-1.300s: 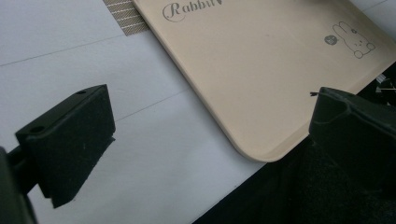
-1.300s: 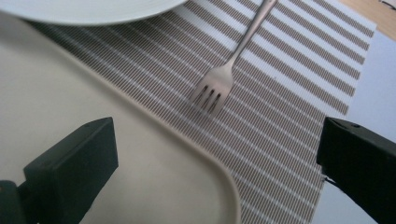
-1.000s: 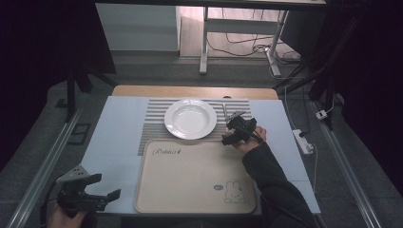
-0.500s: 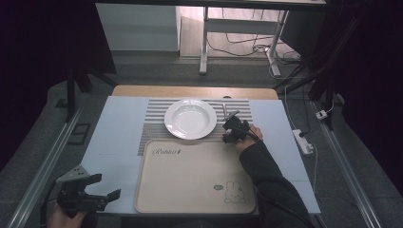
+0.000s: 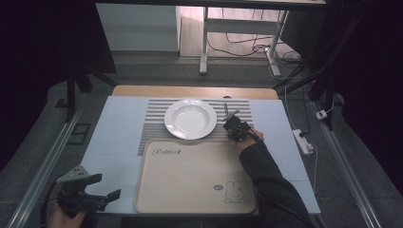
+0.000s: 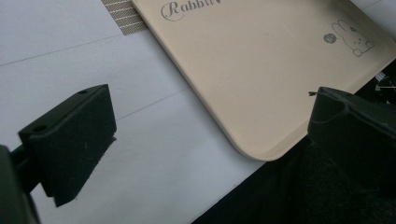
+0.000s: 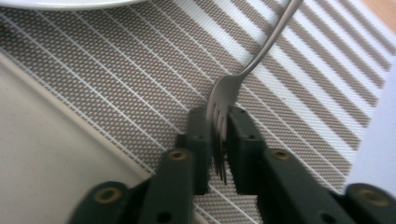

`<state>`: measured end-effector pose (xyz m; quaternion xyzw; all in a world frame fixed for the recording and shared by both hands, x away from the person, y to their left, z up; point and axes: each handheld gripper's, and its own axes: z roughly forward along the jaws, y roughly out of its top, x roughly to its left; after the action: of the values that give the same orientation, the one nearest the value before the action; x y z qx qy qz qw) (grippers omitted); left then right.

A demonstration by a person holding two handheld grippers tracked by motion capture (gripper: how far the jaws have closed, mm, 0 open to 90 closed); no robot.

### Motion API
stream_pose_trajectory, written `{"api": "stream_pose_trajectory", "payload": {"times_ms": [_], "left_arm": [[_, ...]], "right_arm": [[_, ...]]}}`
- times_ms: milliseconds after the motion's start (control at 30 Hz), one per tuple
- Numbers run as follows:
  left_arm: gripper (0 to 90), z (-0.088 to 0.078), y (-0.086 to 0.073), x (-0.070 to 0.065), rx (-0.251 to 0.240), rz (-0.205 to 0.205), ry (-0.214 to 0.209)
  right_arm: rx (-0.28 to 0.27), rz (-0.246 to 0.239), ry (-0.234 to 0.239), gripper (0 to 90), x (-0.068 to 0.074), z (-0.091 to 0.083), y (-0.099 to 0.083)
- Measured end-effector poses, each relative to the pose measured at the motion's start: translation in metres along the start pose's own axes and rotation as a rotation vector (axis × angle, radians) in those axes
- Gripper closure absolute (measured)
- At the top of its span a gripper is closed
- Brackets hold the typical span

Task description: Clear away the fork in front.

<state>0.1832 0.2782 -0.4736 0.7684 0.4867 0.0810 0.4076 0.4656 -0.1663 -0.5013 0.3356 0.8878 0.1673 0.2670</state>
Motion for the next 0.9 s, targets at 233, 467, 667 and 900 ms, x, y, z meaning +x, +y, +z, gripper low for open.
{"api": "stream_pose_trajectory", "payload": {"times_ms": [233,467,667,900], "left_arm": [[1.7,0.0,0.0,0.0,0.0,0.0,-0.001],[0.0,-0.002,-0.001,0.001,-0.019,-0.011,-0.006],[0.0,-0.003,-0.001,-0.001,-0.025,0.012,-0.009],[0.0,-0.004,-0.001,-0.001,-0.046,0.015,-0.019]], "right_arm": [[-0.023,0.042,0.025,89.9,-0.004,-0.001,-0.002],[-0.078,0.091,0.072,90.0,-0.011,-0.011,-0.005],[-0.131,0.095,0.087,90.0,-0.012,-0.029,-0.005],[-0.186,0.101,0.121,90.0,-0.01,-0.048,-0.011]]}}
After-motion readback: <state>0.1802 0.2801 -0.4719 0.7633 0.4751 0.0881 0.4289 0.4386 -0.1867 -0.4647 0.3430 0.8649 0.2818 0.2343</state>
